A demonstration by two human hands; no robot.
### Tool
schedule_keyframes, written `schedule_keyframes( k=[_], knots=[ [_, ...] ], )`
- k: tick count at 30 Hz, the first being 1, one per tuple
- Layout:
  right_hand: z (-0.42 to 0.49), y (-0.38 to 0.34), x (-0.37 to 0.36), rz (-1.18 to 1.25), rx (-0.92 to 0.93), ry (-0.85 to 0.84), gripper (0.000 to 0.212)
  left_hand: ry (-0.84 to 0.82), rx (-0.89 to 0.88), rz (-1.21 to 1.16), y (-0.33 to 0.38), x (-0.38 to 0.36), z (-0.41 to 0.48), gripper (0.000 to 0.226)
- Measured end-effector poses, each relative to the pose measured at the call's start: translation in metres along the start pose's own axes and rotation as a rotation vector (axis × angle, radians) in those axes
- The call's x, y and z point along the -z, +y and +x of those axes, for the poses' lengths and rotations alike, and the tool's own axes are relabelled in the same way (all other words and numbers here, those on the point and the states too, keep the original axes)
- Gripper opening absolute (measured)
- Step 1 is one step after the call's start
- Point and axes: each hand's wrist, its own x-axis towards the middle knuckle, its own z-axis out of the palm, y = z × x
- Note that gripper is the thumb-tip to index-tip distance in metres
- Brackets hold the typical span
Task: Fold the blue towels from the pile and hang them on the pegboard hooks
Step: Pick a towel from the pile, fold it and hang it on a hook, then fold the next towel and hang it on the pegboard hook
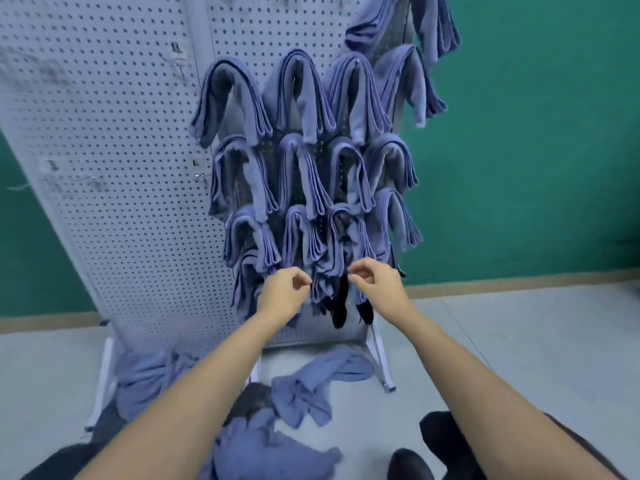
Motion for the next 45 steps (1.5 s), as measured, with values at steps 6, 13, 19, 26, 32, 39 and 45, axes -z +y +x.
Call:
schedule_keyframes(
  k=[6,13,19,26,32,39,45],
  knots=[
    [-0.044,0.084,-0.080,0.014,-0.226,-0.190,0.010,-0.166,0.235,-0.003,-0.110,-0.062,-0.028,0.017],
    [-0.060,0.156,-0.158,-0.033,-0.395,-0.295,0.018,-0.305,0.400,0.002,-0.197,-0.134,-0.034,0.027],
    [-0.043,0.209,-0.217,-0.069,-0.475,-0.404,0.013,-0.364,0.452,0.055,-0.253,-0.185,-0.005,0.016],
    [-0.006,0.264,-0.280,-0.212,-0.519,-0.507,0.007,-0.359,0.453,0.087,-0.298,-0.239,0.039,0.022],
    [0.006,0.285,-0.322,-0.288,-0.408,-0.561,0.024,-0.324,0.466,0.007,-0.322,-0.268,0.049,0.014],
    [0.016,0.284,-0.301,-0.188,-0.445,-0.529,0.029,-0.323,0.379,-0.091,-0.316,-0.255,0.050,0.008],
    [0.028,0.227,-0.230,-0.023,-0.398,-0.380,0.014,-0.287,0.298,-0.193,-0.255,-0.191,0.050,0.003]
  ],
)
